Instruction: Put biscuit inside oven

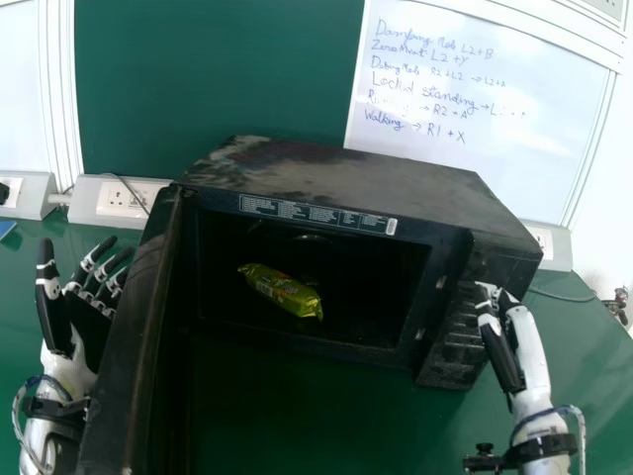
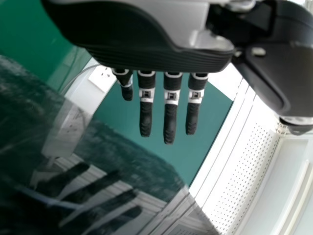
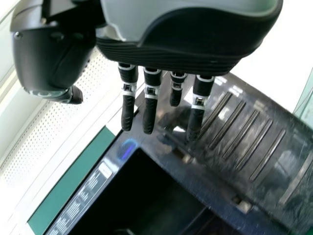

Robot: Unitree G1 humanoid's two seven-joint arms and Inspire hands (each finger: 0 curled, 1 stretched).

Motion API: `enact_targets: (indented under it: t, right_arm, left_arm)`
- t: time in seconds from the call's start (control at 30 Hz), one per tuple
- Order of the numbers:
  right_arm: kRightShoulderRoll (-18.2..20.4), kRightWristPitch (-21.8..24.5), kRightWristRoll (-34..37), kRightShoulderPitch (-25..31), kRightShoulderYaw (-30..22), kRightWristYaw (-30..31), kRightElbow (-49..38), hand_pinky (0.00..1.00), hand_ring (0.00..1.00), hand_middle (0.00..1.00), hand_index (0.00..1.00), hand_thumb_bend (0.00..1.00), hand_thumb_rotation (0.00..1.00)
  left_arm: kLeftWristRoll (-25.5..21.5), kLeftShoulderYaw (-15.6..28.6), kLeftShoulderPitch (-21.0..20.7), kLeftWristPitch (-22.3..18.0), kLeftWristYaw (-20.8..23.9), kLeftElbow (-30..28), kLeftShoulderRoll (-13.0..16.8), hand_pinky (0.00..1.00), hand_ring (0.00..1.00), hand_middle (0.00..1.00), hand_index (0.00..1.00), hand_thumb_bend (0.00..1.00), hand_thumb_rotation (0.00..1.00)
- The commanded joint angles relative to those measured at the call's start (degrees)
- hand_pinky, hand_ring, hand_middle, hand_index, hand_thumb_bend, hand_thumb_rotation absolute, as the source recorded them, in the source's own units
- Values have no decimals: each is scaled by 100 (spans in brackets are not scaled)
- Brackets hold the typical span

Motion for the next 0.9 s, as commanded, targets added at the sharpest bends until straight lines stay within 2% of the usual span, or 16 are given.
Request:
enact_targets:
  t: [0.0,0.1,0.23,0.5,0.7,0.87]
  right_arm:
    - [-84,-142,113,-3,-119,-106,122,68,77,78,73,59,4]
    - [-138,-202,124,-4,-157,-159,176,68,77,78,72,59,5]
    - [-182,-145,23,14,-146,-231,141,65,74,77,72,59,8]
    - [-161,52,24,69,-118,-301,-8,64,74,78,72,59,8]
    - [-199,66,7,132,-139,-335,-57,65,77,79,73,60,7]
    - [-228,-5,36,184,-170,-331,-43,62,75,79,73,59,7]
  left_arm:
    - [36,-156,68,13,-17,-159,-48,81,76,75,83,72,54]
    - [41,-266,101,81,54,-299,-76,81,76,75,83,70,54]
    - [94,-479,140,281,266,-532,-141,76,74,74,82,70,54]
    - [229,-873,72,547,623,-833,-272,76,74,72,75,74,51]
    - [191,-949,14,557,607,-810,-301,77,75,73,76,74,50]
    - [168,-1022,-18,615,583,-783,-327,77,75,72,75,73,49]
